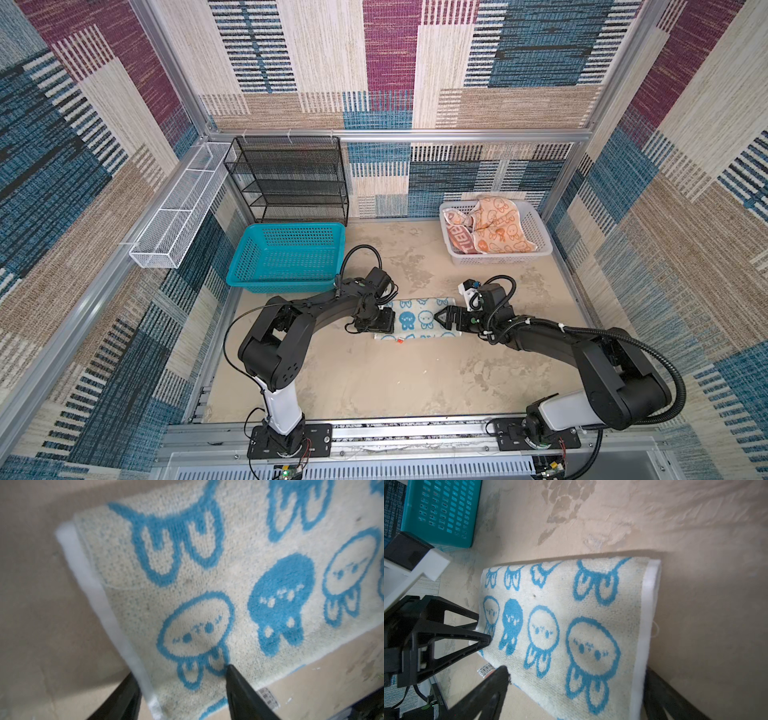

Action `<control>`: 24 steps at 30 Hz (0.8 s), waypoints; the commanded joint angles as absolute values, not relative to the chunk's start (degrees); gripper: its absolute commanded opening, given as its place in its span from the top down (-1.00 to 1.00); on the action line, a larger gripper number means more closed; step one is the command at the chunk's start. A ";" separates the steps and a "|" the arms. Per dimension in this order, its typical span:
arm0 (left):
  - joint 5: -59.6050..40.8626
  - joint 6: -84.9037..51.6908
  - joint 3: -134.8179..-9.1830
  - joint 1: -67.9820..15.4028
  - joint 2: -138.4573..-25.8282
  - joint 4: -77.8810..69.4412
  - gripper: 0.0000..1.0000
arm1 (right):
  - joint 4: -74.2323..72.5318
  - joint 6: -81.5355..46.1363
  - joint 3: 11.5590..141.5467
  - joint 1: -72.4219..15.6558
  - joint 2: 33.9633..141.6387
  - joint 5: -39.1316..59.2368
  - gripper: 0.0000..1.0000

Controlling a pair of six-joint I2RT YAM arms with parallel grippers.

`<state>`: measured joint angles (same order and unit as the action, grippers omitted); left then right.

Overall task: Fold and stack the towels
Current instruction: 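Lower both grippers and pinch the ends of the folded blue-print towel, then lift the towel with the left gripper toward the teal basket while the right gripper releases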

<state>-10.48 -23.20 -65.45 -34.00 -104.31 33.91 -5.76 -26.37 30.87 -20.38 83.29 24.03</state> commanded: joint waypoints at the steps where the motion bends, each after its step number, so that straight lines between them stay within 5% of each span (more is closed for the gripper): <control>1: -6.25 -21.93 -65.70 -33.93 -106.51 35.68 -0.15 | -5.94 -27.83 30.72 -20.76 83.91 24.87 -0.98; 16: -5.46 -21.28 -66.71 -33.93 -109.60 34.02 1.00 | -7.30 -28.21 30.94 -22.21 85.63 25.01 -0.99; 24: 2.31 -18.20 -73.27 -33.84 -107.15 41.55 1.00 | -5.75 -27.29 32.80 -22.19 85.14 24.87 -0.98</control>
